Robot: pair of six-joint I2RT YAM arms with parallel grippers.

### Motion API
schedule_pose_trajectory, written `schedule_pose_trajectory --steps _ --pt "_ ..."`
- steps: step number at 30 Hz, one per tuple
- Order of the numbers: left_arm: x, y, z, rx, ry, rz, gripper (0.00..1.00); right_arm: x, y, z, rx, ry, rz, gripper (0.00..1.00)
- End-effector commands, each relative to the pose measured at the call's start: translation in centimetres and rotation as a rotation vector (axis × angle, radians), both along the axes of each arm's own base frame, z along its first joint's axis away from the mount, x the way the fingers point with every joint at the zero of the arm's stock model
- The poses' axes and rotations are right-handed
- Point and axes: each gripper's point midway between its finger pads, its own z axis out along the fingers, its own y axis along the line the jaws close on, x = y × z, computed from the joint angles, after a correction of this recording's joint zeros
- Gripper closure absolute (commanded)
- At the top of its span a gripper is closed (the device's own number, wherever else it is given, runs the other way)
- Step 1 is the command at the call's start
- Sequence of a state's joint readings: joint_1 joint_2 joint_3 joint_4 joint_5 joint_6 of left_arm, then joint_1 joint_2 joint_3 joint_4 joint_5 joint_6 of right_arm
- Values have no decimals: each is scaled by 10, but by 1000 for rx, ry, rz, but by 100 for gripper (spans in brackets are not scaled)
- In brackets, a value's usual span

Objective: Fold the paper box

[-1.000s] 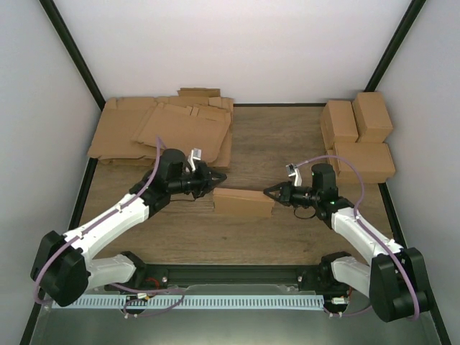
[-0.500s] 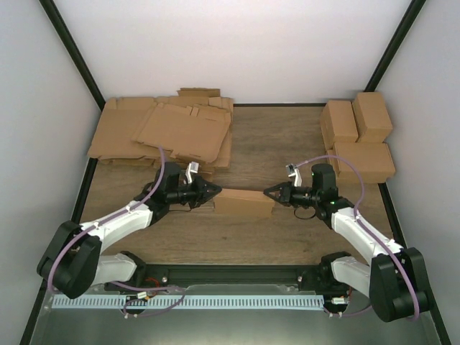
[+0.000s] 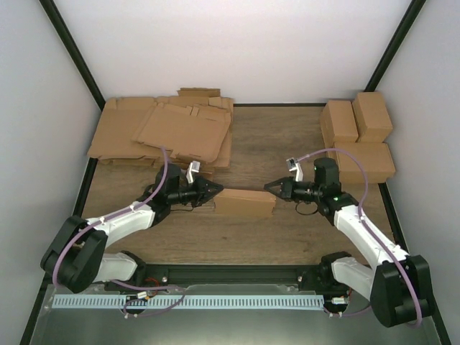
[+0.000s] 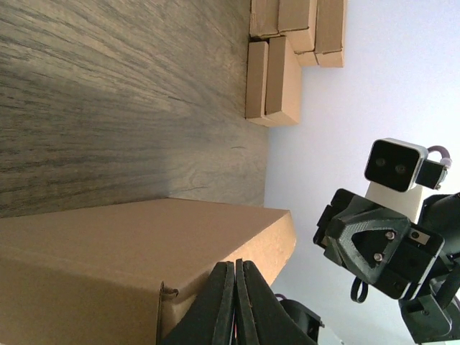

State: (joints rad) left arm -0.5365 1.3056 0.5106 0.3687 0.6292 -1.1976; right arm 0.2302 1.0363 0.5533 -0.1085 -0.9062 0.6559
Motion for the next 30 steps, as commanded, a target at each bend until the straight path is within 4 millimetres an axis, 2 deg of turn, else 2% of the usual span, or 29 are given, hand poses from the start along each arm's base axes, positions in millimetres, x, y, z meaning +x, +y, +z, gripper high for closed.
schedule_pose_trajectory --steps 1,4,7,11,13,15,19,22,24,27,30 --pt "-7 8 -32 89 68 11 96 -3 -1 -7 0 13 16 99" --pt "-6 7 -28 85 63 8 96 -9 -3 -39 -10 67 4 99" --pt "-3 2 -13 56 48 -9 96 -13 -6 -66 -34 110 -11 99" --pt "-5 -5 20 -1 -7 -51 96 -13 -8 -76 -51 127 -14 99" --pt "-6 -4 31 -14 -31 -52 96 -11 -8 -73 -56 117 -18 99" --pt "-9 -3 31 -36 -30 -60 96 -8 -8 -67 -61 101 -21 99" --pt "-15 4 4 -87 12 -46 96 -2 -8 -53 -70 70 -21 99" --pt "-21 9 -23 -58 41 -35 96 -1 -7 -46 -71 60 -16 99" --pt "-24 10 -33 -54 53 -35 96 1 -5 -35 -58 44 -5 99" --pt "-24 9 -37 -53 60 -44 96 5 -3 -9 -41 -3 7 99" --pt "-19 8 -28 -33 32 -45 96 7 -1 8 -31 -38 13 99"
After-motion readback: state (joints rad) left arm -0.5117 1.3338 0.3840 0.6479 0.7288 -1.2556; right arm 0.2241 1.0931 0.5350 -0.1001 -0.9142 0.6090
